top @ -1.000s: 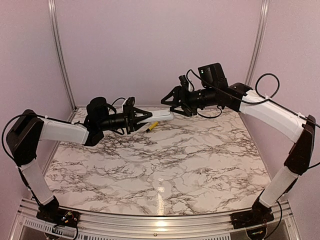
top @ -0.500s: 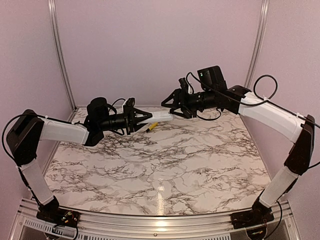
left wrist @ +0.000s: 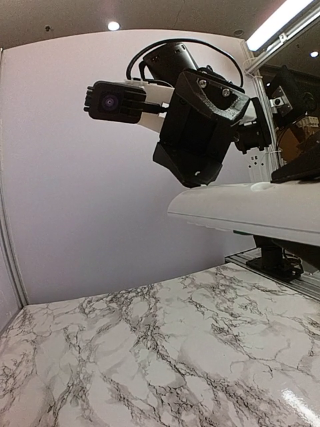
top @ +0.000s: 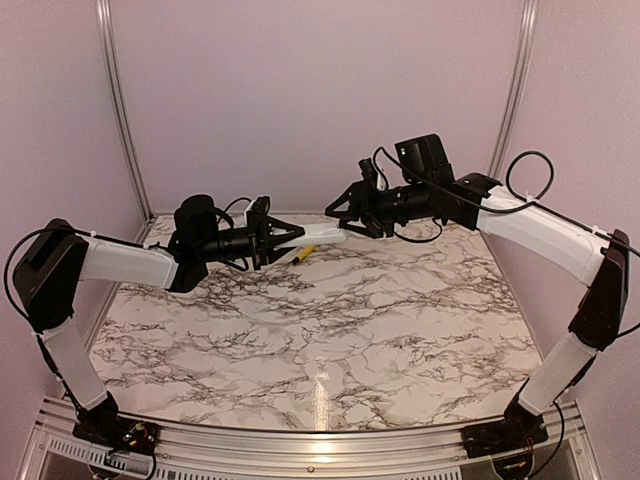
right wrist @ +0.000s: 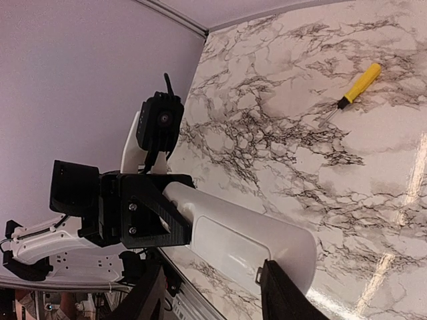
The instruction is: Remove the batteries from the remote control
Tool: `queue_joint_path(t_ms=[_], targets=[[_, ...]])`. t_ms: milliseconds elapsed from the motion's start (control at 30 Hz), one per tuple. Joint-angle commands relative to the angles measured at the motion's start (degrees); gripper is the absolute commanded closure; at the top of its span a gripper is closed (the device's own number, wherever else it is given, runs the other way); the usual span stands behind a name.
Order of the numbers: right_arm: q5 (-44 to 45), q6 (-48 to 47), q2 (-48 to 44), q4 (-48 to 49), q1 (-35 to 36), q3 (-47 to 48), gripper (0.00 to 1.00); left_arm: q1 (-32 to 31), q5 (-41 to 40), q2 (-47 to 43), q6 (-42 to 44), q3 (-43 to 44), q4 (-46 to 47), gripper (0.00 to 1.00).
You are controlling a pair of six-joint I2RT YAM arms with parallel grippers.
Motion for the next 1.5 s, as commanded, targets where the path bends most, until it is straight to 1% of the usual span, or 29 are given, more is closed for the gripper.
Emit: queue_joint_path(t_ms=[0,400,700,1467], targets=[[0.12,0.45,-0.83,-1.4,-0.22,-0.91,0.53,-0.33,1.34,-0.44,1.09,1.17,4.29,1.0],[-0.34,0.67,-1.48,-0.15,-0.21,-1.59,0.59,-0.32,1.26,-1.05,2.74,-0.11,2.54,1.0],[-0.12,0.87,-1.7,-0.07,-0.22,-1.7,0.65,-0.31,0.99,-0.98,4.39,-0.02,0.26,1.0],[-0.46,1.26,-1.87,0.18,-0.22,-1.98,0.68,-0.31,0.21,-0.97,6.72,-0.17,-2.86,1.0]])
